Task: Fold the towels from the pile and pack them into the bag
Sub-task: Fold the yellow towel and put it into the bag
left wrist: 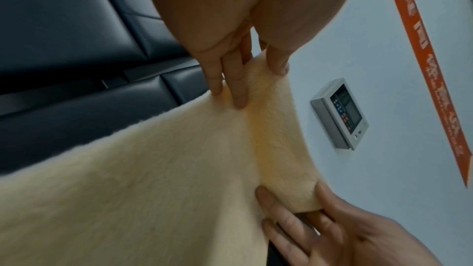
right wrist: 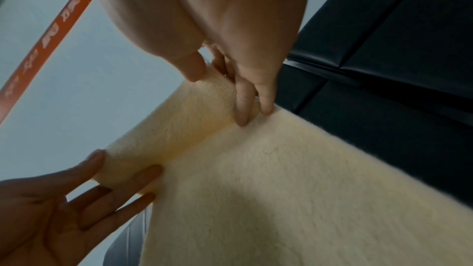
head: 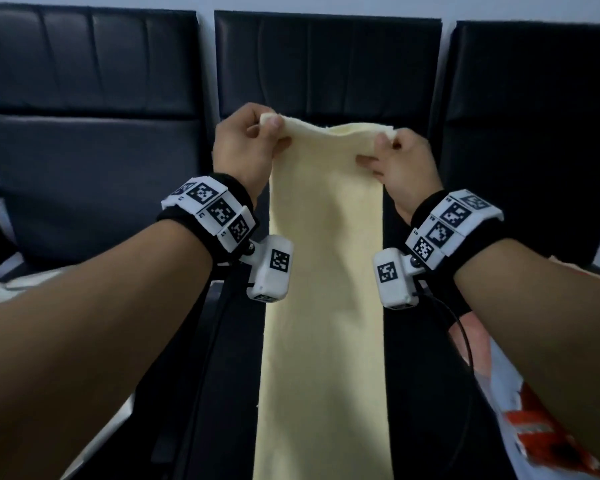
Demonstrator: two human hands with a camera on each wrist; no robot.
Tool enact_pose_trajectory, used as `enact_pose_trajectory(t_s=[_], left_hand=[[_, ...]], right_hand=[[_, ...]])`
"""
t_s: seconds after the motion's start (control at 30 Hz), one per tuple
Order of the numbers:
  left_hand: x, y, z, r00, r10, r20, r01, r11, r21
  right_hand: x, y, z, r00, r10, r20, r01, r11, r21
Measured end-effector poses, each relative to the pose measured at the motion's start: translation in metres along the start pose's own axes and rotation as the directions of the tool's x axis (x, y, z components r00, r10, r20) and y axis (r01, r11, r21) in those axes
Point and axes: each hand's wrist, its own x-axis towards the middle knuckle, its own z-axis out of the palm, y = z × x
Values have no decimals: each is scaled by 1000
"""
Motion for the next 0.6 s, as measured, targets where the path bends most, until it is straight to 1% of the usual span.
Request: enact_pose_trajectory(t_s=[0.2,0.3,0.43,0.5,0.6], left_hand=[[33,-39,13,1000,4,6,-4,1000,5],[42,-50,18,999,34,-3,-34,998,55],[47,-55,23,998,67,-15,-64,984,168],[44,-55,25,998,61,-4,-59,983,173],[31,-58,26,999,40,20,-43,988,149]], right_hand=[[52,38,9,999,-34,-29,31,995,-90],[73,50,9,995,-75,-59,66,989,-135],[66,31,16,988,-118,-104,96,976,-195],[63,32,15,987,-123,-99,103,977,-189],[53,43,9,993,-90,-75,74,979,-191]])
